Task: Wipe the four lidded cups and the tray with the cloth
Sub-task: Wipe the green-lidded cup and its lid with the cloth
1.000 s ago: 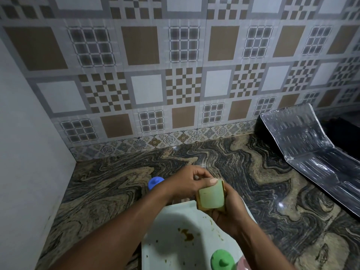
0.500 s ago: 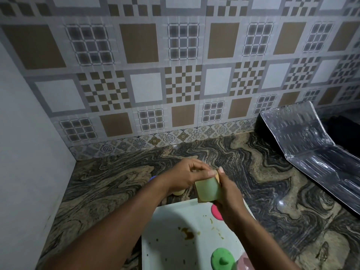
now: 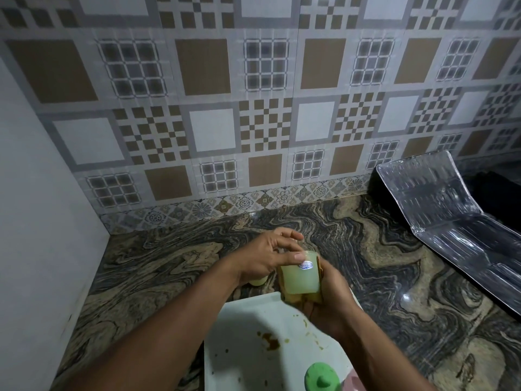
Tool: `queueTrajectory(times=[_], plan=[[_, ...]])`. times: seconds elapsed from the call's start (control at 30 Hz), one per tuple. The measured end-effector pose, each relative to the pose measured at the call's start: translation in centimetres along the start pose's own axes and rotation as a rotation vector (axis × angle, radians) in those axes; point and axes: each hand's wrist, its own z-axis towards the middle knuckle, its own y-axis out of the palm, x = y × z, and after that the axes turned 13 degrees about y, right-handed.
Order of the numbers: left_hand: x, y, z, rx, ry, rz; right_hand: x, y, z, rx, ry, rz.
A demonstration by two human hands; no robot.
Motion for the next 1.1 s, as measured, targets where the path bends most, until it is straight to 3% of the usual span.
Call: queueTrajectory(times=[0.07,0.13,0.2,0.43,0.57,0.7,0.83,0.9,1.03,1.1], plan=[[-0.4,0.2,-0.4,0.031,-0.021,-0.155,0.0,-0.3,-0.6,-0.115,0.185,0.055],[-0.9,0.7,-0.6,0.128,-0.034,-0.358,-0.4,-0.8,-0.5,-0.135,0.209,0.1],[-1.2,1.2,-0.6,0.243,-0.008,-0.38,-1.2,-1.1,-0.2,-0.104,0.185,0.156],[-1.9,2.6,-0.6,0.402,0.303,0.314,-2.5,-0.7,1.1,0.168,-0.061,0.147],[-2.7,3.4,-0.9,0.369,0.522,0.598,-2.3,-0.1,1.1,0.246,-0.165,0.045],[-3.4,3.7,-1.1,0.358,0.508,0.671,-2.2,-0.1,1.5,0.322,-0.251,-0.09],[-3.9,3.8,-1.1,0.409,0.196,0.398,-2.4,-0.2,1.8,0.362,-0.338,-0.196],[-4.4,3.7,-1.0,0.394,0.136,0.373,-2.4,-0.2,2.1,0.369,-0.382,-0.255],[-4.7,3.5,-1.1,0.319,0.391,0.757,-2.5,0.1,2.7,0.337,-0.439,-0.336],[-4.7,3.2,-1.2,0.261,0.429,0.884,-2.7,0.2,2.7,0.32,-0.443,-0.352]])
